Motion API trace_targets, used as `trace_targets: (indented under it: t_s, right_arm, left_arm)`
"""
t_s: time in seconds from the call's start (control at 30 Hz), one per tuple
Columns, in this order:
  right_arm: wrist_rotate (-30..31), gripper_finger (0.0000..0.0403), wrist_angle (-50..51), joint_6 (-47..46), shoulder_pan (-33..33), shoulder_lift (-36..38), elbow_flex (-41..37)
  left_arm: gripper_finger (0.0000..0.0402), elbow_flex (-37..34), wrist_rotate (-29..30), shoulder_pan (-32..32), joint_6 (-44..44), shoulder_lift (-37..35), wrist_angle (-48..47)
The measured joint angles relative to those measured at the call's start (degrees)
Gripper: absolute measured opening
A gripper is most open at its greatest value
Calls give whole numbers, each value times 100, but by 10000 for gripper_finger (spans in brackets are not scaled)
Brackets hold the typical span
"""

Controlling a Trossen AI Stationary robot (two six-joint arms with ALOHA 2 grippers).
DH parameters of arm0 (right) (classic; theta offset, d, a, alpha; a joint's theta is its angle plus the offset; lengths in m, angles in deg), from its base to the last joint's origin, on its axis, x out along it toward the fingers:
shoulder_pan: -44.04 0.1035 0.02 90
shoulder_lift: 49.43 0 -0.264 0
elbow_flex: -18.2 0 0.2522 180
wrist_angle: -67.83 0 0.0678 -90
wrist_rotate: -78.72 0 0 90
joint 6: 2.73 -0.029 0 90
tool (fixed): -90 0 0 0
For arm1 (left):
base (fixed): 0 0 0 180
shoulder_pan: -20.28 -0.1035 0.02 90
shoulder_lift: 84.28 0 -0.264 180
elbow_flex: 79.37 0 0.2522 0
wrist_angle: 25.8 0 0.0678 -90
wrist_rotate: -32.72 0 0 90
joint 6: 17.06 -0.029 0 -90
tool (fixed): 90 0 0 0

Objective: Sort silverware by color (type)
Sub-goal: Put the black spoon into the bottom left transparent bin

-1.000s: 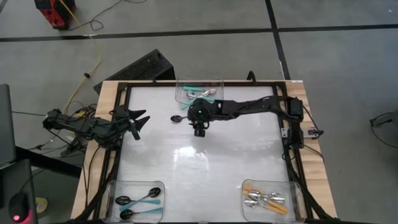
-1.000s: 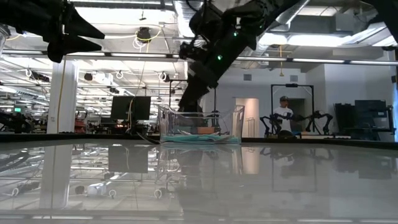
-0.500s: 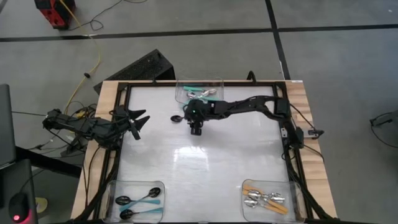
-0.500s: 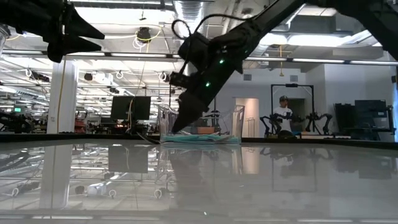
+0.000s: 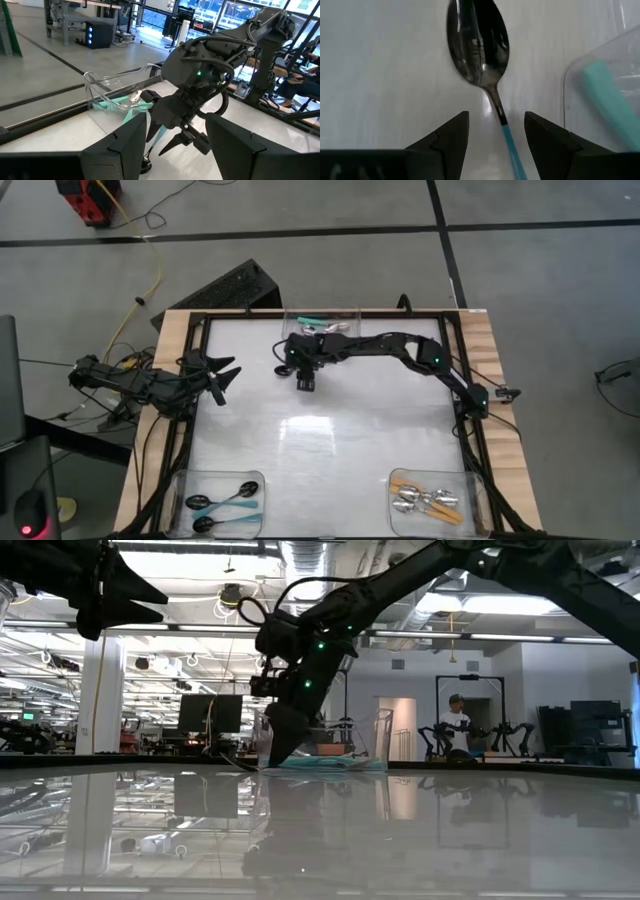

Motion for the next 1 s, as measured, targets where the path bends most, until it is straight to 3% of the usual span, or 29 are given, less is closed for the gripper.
trace_targets:
  t_s: [0.83, 1.0]
  right_arm:
    - [196, 218, 440, -79, 76, -44, 222]
    - [264, 218, 377, -562, 89, -36, 222]
  left_arm:
    - [190, 0, -2, 2, -7, 2, 0]
    - [190, 0, -2, 0, -7, 1, 0]
